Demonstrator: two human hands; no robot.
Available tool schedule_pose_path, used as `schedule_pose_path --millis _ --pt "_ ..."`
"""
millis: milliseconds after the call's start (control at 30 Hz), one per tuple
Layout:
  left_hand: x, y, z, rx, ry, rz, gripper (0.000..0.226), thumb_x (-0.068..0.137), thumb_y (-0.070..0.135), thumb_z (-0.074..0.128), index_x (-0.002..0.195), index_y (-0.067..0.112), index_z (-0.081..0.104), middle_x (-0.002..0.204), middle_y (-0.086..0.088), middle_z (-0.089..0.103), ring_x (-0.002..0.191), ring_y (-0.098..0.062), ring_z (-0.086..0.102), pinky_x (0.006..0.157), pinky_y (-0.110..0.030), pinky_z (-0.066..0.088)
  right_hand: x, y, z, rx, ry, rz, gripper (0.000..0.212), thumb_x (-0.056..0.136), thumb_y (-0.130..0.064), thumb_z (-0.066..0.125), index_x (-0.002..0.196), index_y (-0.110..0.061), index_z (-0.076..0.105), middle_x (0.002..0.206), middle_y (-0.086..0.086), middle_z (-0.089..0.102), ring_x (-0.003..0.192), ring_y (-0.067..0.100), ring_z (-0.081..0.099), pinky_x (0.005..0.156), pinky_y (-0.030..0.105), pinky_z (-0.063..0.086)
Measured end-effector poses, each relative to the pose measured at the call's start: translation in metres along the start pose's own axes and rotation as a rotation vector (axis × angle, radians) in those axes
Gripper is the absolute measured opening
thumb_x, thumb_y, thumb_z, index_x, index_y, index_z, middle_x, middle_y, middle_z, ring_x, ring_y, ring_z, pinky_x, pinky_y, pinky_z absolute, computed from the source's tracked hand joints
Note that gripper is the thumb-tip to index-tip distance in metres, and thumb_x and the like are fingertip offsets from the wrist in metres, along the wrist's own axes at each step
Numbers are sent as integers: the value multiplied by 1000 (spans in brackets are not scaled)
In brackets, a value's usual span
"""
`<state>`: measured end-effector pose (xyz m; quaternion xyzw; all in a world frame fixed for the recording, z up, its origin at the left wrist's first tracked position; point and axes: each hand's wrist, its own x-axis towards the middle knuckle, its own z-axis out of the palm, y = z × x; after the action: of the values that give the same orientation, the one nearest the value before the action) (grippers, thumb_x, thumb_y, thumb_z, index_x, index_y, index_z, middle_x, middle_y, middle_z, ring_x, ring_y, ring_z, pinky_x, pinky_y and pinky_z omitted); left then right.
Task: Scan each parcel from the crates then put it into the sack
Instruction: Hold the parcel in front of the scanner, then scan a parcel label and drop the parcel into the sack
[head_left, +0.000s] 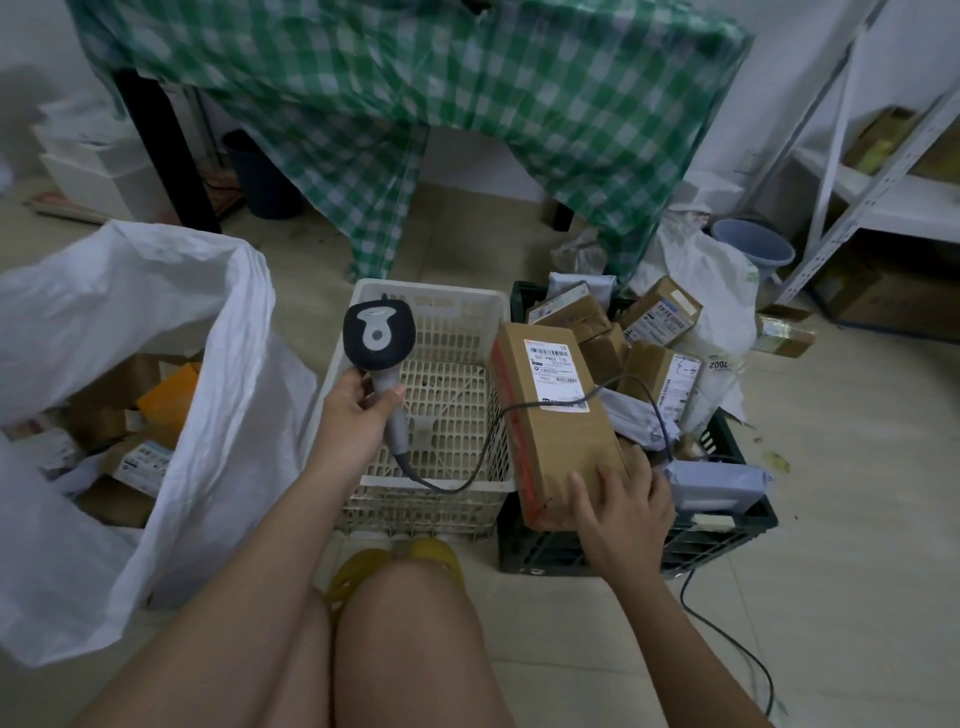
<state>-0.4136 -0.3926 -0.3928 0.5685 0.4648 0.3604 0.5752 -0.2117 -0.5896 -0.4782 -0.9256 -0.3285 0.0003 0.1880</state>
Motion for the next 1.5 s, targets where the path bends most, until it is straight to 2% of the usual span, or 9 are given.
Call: schedule_pose_path --millis 67,167,400,633,867,1033,1233,1367,1500 --pt "2 8 6 19 -43 18 31 93 14 60 123 13 54 118 -5 63 109 -21 59 89 -33 48 15 -1 -6 -89 64 -122 31 91 -36 52 104 -14 69 134 13 51 117 35 39 95 43 34" --pt "6 30 21 23 -155 61 25 92 17 62 114 26 57 115 -3 65 107 -20 61 94 -40 50 35 -4 -12 11 -159 -258 28 90 -12 53 114 -11 66 127 11 55 115 29 43 93 35 37" --pt "1 64 82 166 -418 104 36 89 15 66 122 24 57 115 4 64 103 -14 62 88 -31 52 52 -17 -16 498 -181 -129 20 93 -17 57 110 -19 67 113 2 66 104 18 59 87 35 50" --pt "-2 46 128 259 -506 85 35 86 21 71 119 22 58 117 -1 65 104 -19 62 96 -45 50 59 -36 -41 821 -365 -45 29 101 -15 43 122 -24 61 121 -7 53 113 8 47 80 8 37" --pt "3 35 149 507 -473 136 48 82 31 74 127 22 57 119 0 65 106 -22 61 93 -43 50 78 -38 -38 1270 -461 16 51 80 -16 53 131 -14 55 126 11 63 119 24 58 102 42 46" --pt "3 26 155 572 -520 163 56 80 31 75 132 23 55 125 1 62 112 -21 58 95 -44 49 80 -35 -36 1553 -473 199 29 86 -9 51 112 -3 62 100 11 67 96 21 61 83 29 49" --pt "9 15 147 419 -738 87 54 83 11 70 133 24 55 120 4 64 109 -13 61 98 -38 50 78 -39 -33 1562 -451 250 30 90 -10 59 118 -3 60 113 16 67 108 27 63 93 38 51" --pt "24 18 141 270 -384 -48 25 96 6 49 94 19 70 106 -2 71 90 -14 67 80 -35 57 76 -37 -27 1432 -320 318 12 92 -16 62 100 -12 69 109 13 67 108 27 62 100 46 48" --pt "49 1 148 299 -232 -158 32 100 26 47 130 16 51 136 -6 53 110 -20 53 92 -33 42 71 -36 -26 1350 -317 388 29 92 -21 61 71 -27 79 105 10 71 107 27 63 101 49 47"
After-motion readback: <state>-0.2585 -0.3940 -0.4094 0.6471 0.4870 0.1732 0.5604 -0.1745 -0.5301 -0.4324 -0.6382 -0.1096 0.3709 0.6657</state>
